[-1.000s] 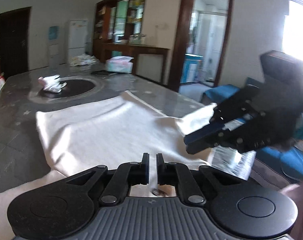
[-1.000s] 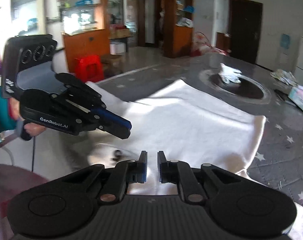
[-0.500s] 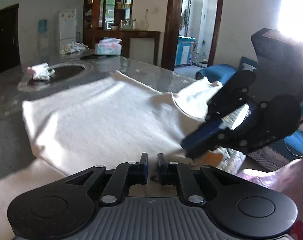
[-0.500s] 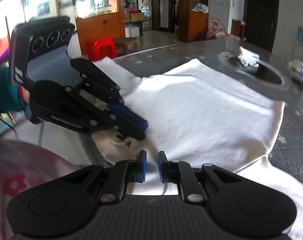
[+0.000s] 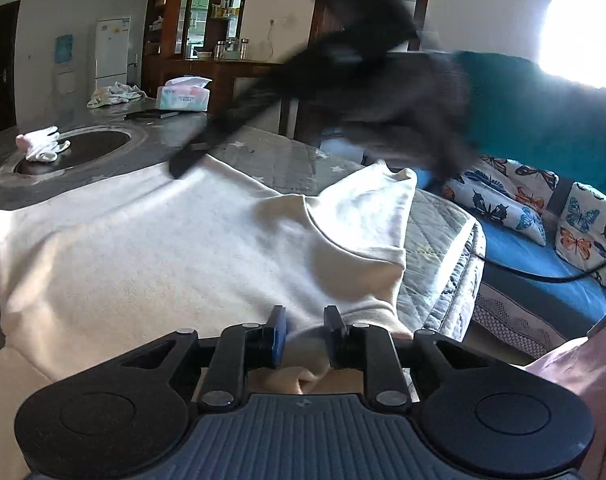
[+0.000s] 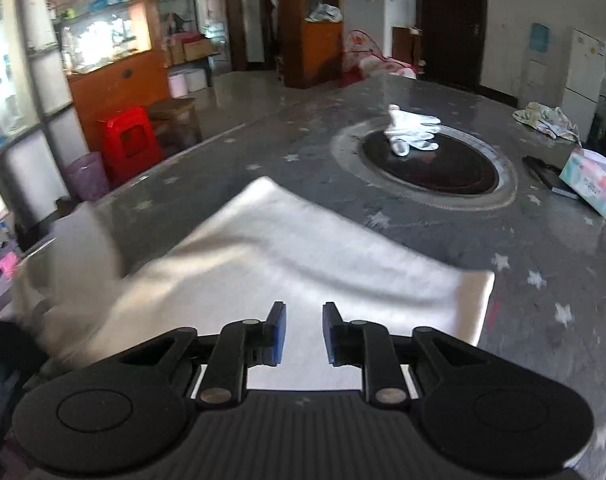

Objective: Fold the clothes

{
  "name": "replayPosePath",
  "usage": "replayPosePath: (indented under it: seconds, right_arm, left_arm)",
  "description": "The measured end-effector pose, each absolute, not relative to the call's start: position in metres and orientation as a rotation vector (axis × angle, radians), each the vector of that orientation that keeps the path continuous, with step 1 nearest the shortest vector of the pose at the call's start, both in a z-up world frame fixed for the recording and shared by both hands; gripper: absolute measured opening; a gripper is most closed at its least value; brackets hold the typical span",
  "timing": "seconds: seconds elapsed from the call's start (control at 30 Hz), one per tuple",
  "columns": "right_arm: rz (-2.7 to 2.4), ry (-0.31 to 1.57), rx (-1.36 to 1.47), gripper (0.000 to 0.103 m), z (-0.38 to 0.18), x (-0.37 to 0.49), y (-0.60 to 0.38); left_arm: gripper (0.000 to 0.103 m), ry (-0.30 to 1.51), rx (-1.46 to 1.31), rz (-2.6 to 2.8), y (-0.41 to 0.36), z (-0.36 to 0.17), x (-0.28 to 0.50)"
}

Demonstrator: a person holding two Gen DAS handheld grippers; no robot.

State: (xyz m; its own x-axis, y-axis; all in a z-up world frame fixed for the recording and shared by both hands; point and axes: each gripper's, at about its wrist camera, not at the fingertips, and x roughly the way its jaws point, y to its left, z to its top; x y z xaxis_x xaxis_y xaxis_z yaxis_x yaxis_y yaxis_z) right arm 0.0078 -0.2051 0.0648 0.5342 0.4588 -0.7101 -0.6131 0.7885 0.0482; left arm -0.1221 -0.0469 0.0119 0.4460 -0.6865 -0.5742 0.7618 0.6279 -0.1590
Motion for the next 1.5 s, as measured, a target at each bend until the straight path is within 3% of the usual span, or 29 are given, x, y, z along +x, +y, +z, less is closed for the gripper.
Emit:
replayPosePath:
  seconds: [0.27,0.6,0.9,1.13,1.5]
  right_arm:
    - [0.575,0.862,-0.211,0.024,0.023,0.069,-0.180]
    - [0.554,0.838,-0.221,0.027,0.025,0.108,-0.160]
    - [0.759,0.841,-0.353,0.034,0.030,0.079,-0.101]
    - [0.800,0.792,-0.426,0.045,0.023,0.085,-0.054]
    - [0.848,0.814,-0.520,0.045,0.037,0.066,-0.060]
  left_arm:
    - [0.026,0.648,0.079,-0.928,-0.044,0.008,-0.125]
    - [0.032,0.647,0.043,-0.959,-0.043,0.005,-0.123]
    - [0.035,0.646,0.021,-0.971,-0.042,0.003,-0.122]
    - [0.036,0.644,0.010,-0.972,-0.042,0.003,-0.121]
    - [0.038,0.643,0.000,-0.968,-0.044,0.002,-0.122]
